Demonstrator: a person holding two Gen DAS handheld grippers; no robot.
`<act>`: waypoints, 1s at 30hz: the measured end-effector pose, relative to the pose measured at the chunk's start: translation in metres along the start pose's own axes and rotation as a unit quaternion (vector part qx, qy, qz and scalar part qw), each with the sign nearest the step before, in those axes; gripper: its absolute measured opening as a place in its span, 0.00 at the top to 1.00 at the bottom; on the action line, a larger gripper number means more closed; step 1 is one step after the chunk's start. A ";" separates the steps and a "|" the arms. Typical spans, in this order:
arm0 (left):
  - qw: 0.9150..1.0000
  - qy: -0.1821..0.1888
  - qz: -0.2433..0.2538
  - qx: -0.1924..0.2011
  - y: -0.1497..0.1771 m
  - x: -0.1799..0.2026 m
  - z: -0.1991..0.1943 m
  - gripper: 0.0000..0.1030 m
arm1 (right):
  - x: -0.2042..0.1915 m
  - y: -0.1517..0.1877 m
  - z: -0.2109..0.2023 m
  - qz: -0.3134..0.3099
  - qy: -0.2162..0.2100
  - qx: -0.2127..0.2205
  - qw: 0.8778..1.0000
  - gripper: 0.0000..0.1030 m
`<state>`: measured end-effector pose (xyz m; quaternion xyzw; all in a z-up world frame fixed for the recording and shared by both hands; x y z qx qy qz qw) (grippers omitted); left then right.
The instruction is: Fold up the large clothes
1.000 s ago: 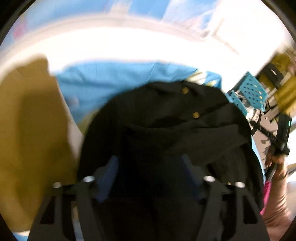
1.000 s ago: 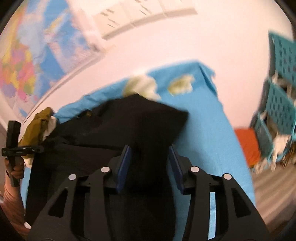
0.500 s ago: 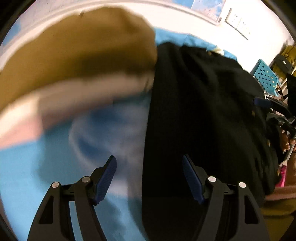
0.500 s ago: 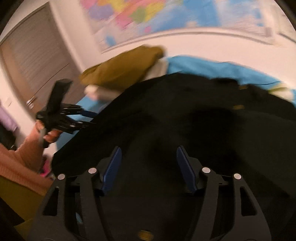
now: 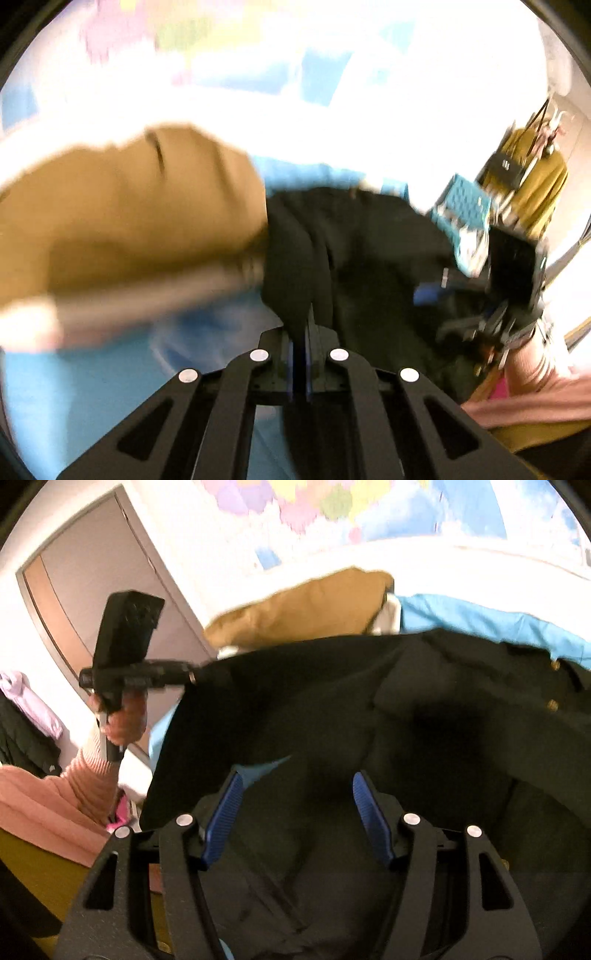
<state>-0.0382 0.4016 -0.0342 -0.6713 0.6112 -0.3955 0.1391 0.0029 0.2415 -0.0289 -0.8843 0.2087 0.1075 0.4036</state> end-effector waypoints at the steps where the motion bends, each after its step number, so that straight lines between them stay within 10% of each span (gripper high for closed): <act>1: 1.000 0.005 0.002 0.010 -0.012 0.002 -0.009 0.97 | -0.003 -0.006 -0.003 0.000 -0.001 0.012 1.000 0.39; 12: 0.998 0.046 0.023 -0.036 -0.026 0.040 0.033 0.97 | -0.068 -0.012 0.061 -0.020 -0.060 -0.002 0.998 0.16; 13: 0.998 0.042 0.024 -0.037 -0.025 0.042 0.036 0.97 | -0.070 -0.011 0.071 -0.012 -0.068 -0.009 0.998 0.19; 17: 0.998 0.028 0.021 -0.053 -0.024 0.050 0.053 0.95 | -0.079 -0.020 0.073 -0.025 -0.104 -0.007 0.994 0.95; 23: 0.995 0.082 0.035 0.033 -0.053 0.065 0.016 0.38 | -0.030 -0.062 -0.038 -0.002 -0.079 0.065 0.995 0.95; 30: 0.999 0.016 0.037 0.006 -0.053 0.057 0.060 0.41 | 0.097 -0.063 -0.117 0.118 -0.004 0.078 0.990 0.89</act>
Point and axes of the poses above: each gripper's, at about its wrist camera, not at the fingertips, and z roughly the way its jaws point, x to its right, y to its underside, the point moved 7 cm from there along z, roughly the way its jaws point, and after that the axes turned 4 degrees about y, right-handed, at the moved point
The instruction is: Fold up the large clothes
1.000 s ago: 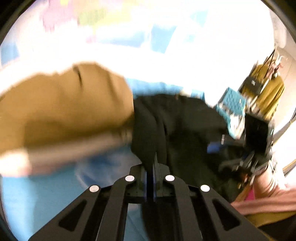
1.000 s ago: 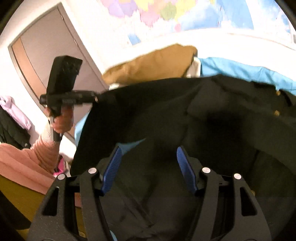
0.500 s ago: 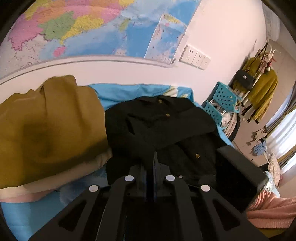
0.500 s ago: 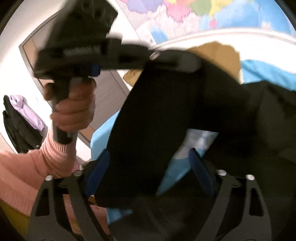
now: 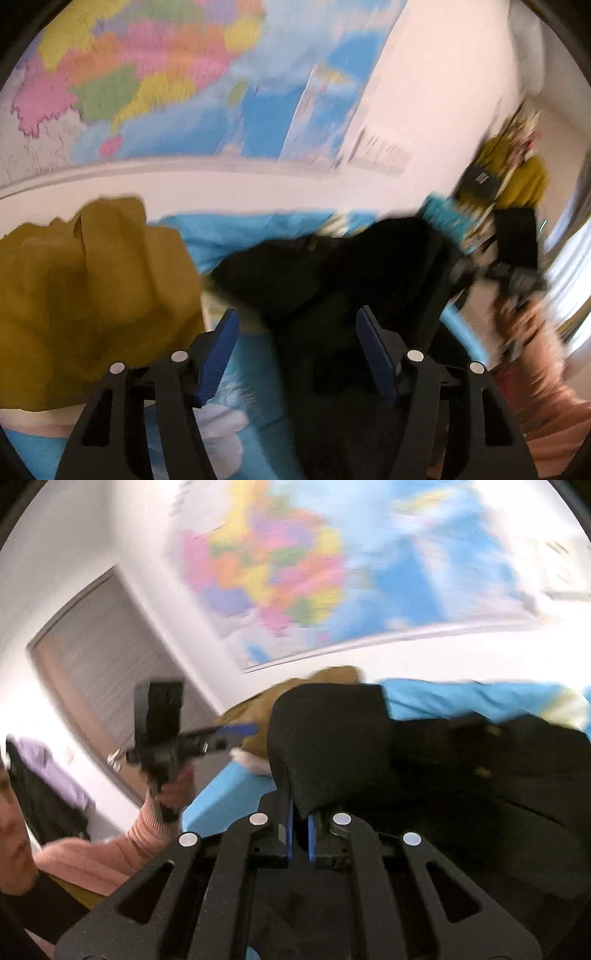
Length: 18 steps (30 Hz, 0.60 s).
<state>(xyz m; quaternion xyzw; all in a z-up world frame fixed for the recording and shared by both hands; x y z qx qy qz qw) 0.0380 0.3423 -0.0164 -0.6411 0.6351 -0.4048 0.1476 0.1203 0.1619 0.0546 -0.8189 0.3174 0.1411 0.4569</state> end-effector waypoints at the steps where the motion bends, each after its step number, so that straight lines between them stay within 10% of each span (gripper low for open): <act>1: 1.000 -0.017 0.001 -0.022 0.005 -0.003 0.018 0.42 | 0.018 0.004 0.003 0.016 0.011 -0.013 1.000 0.80; 4: 0.995 -0.053 0.002 -0.080 0.022 -0.014 0.064 0.44 | 0.078 0.026 0.017 0.083 0.096 -0.038 0.991 0.33; 13: 0.987 -0.110 0.059 -0.105 0.024 -0.011 0.122 0.41 | 0.101 0.076 -0.023 0.093 0.170 0.021 0.981 0.16; 18: 0.986 -0.100 0.068 -0.118 0.031 -0.004 0.131 0.73 | 0.040 0.105 0.015 -0.019 0.170 -0.018 0.985 0.11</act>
Point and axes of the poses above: each gripper's, at about its wrist camera, not at the fingertips, and z roughly the way its jaws point, x to its right, y to its underside, the point moved 7 cm from there along z, roughly the way its jaws point, and after that the axes turned 4 degrees about y, right-handed, at the moved point
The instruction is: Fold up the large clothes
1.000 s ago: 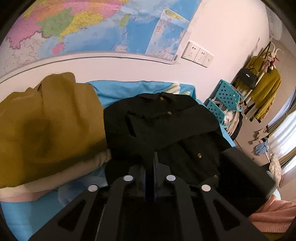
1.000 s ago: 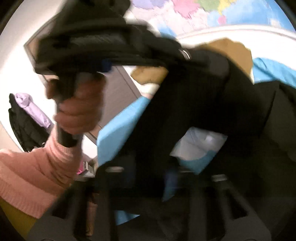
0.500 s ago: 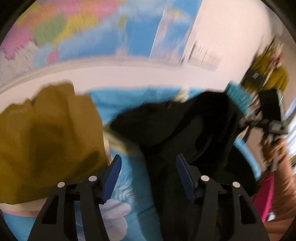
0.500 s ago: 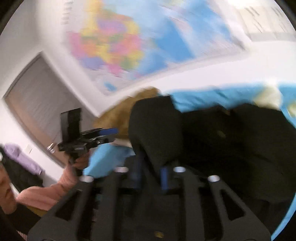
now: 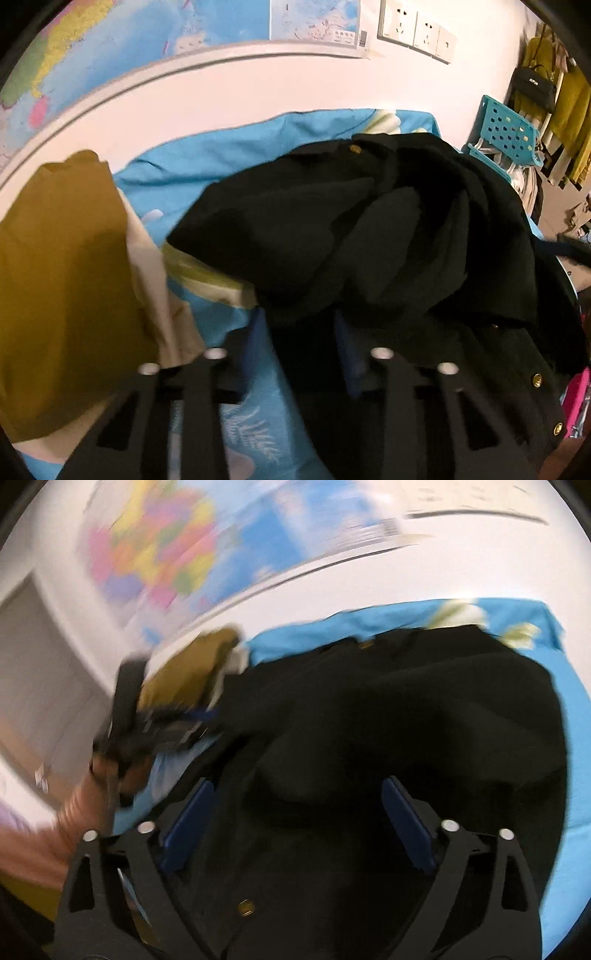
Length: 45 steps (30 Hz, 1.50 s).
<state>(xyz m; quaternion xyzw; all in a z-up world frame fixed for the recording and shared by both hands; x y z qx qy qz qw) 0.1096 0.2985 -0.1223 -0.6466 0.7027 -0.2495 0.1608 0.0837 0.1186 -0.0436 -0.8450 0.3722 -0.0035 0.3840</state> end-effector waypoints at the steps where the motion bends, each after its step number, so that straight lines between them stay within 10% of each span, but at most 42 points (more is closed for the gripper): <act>1: 1.000 -0.006 0.000 0.001 0.001 0.000 0.001 0.73 | -0.006 0.003 0.009 -0.023 0.020 -0.003 1.000 0.11; 3: 1.000 -0.018 0.000 0.006 0.002 0.000 0.002 0.81 | -0.011 0.007 0.023 -0.046 0.046 -0.013 0.998 0.15; 4: 1.000 -0.020 -0.003 0.009 0.004 -0.001 0.001 0.96 | -0.009 0.008 0.026 -0.058 0.063 -0.014 0.996 0.34; 8: 0.997 -0.075 -0.031 0.018 0.012 -0.022 -0.009 0.99 | 0.007 -0.017 -0.002 -0.015 -0.002 0.026 1.000 0.91; 13: 0.996 -0.070 -0.054 0.033 0.028 -0.044 -0.032 0.99 | 0.078 -0.061 -0.084 0.110 -0.072 0.134 0.982 0.93; 19: 0.995 -0.026 0.034 0.086 0.011 0.008 -0.056 0.63 | 0.165 -0.046 -0.058 0.227 -0.031 0.075 0.970 0.87; 27: 0.993 -0.071 0.089 0.034 -0.002 0.027 0.005 0.62 | 0.207 -0.014 -0.064 0.314 -0.026 0.098 0.944 0.38; 34: 0.998 -0.069 -0.008 0.000 0.029 -0.030 -0.003 0.71 | 0.162 -0.021 -0.086 0.150 0.029 0.101 0.983 0.13; 39: 0.997 -0.059 0.003 0.044 0.022 -0.017 -0.032 0.62 | 0.140 -0.021 -0.035 0.067 0.073 0.031 0.995 0.27; 41: 0.996 -0.034 0.021 0.075 0.009 0.001 -0.046 0.56 | 0.139 -0.024 -0.018 0.053 0.081 0.009 0.995 0.73; 45: 0.996 -0.025 0.049 0.068 -0.007 0.024 -0.036 0.56 | 0.141 -0.054 -0.039 0.036 0.090 0.076 0.992 0.87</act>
Point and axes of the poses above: each gripper's, at about its wrist camera, not at the fingertips, and z roughly the way its jaws point, x to its right, y to its underside, the point moved 7 cm from there along z, roughly the way its jaws point, and after that the axes turned 4 degrees about y, right-handed, at the moved point
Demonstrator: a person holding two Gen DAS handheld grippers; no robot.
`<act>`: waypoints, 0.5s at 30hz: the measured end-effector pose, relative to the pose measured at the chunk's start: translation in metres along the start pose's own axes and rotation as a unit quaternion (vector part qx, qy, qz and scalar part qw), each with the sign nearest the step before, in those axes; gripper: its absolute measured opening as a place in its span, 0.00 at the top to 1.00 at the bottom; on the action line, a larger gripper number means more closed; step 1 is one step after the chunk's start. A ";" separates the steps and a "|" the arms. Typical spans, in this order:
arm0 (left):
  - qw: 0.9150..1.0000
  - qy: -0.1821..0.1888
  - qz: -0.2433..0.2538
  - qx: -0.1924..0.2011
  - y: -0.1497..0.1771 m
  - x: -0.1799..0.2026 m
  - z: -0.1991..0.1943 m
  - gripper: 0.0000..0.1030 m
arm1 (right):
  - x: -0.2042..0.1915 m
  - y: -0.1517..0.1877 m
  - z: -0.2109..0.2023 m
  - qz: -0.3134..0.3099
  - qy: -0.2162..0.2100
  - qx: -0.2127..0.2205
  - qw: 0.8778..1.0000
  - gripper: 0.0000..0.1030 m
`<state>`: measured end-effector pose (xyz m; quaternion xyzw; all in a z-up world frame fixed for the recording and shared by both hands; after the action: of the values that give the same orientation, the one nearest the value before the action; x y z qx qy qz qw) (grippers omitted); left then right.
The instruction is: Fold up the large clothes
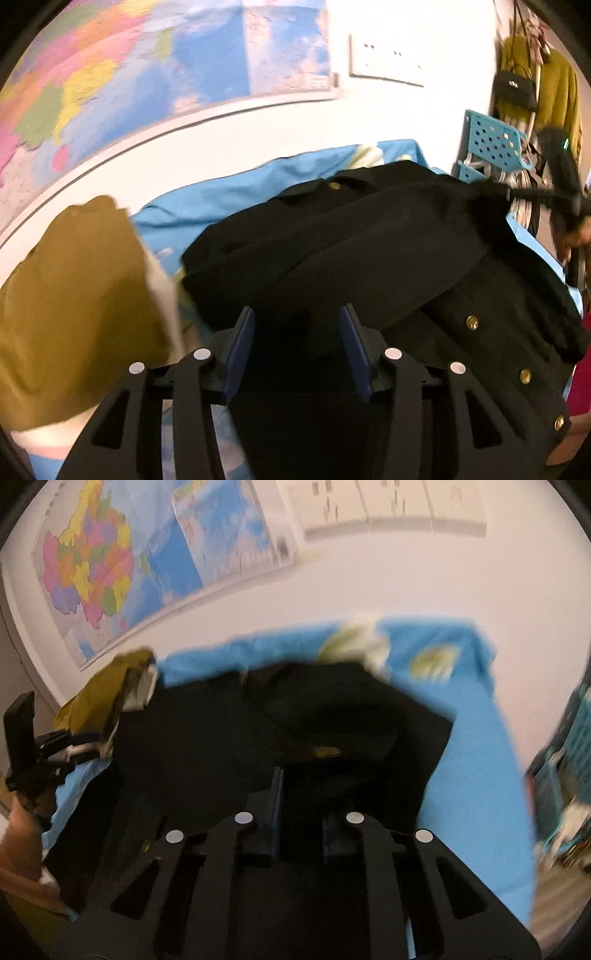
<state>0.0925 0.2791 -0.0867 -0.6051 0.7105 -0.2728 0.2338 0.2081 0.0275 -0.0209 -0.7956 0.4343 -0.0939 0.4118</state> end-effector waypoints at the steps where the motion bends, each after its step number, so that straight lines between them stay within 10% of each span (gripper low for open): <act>1: 1.000 -0.002 0.001 -0.008 -0.001 0.001 0.009 0.56 | 0.004 -0.011 -0.007 0.012 -0.007 0.025 1.000 0.87; 9: 0.996 -0.032 -0.059 -0.051 0.008 -0.028 0.057 0.64 | 0.043 0.018 0.052 0.046 0.052 -0.074 0.995 0.66; 15: 0.997 -0.027 -0.064 -0.039 0.001 -0.030 0.038 0.59 | 0.043 0.001 -0.004 0.064 0.081 0.018 0.994 0.47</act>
<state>0.1218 0.3048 -0.1157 -0.6651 0.6738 -0.2425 0.2115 0.2314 -0.0081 -0.0279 -0.7483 0.5146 -0.1396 0.3947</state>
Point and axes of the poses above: each gripper's, at about its wrist camera, not at the fingertips, and z roughly the way its jaws point, x to its right, y to its underside, the point moved 7 cm from there along z, roughly the way its jaws point, and after that the axes turned 4 degrees about y, right-handed, at the moved point
